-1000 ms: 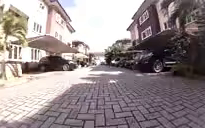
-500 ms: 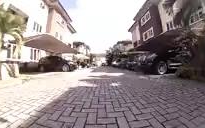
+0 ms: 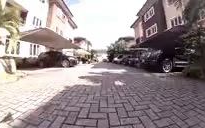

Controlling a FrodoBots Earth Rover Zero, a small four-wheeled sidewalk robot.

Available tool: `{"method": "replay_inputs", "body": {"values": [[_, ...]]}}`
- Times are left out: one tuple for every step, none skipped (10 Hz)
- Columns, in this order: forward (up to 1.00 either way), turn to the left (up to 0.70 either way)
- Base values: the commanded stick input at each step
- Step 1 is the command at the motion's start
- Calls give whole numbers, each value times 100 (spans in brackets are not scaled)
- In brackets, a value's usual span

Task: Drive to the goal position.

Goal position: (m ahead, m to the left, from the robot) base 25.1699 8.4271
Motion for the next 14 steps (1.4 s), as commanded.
{"method": "replay_inputs", "body": {"values": [[69, 3], [69, 3], [69, 3], [69, 3], [69, 3], [69, 3], [69, 3], [69, 3], [69, 3], [69, 3], [69, 3], [69, -19], [69, -12], [69, 3]]}}
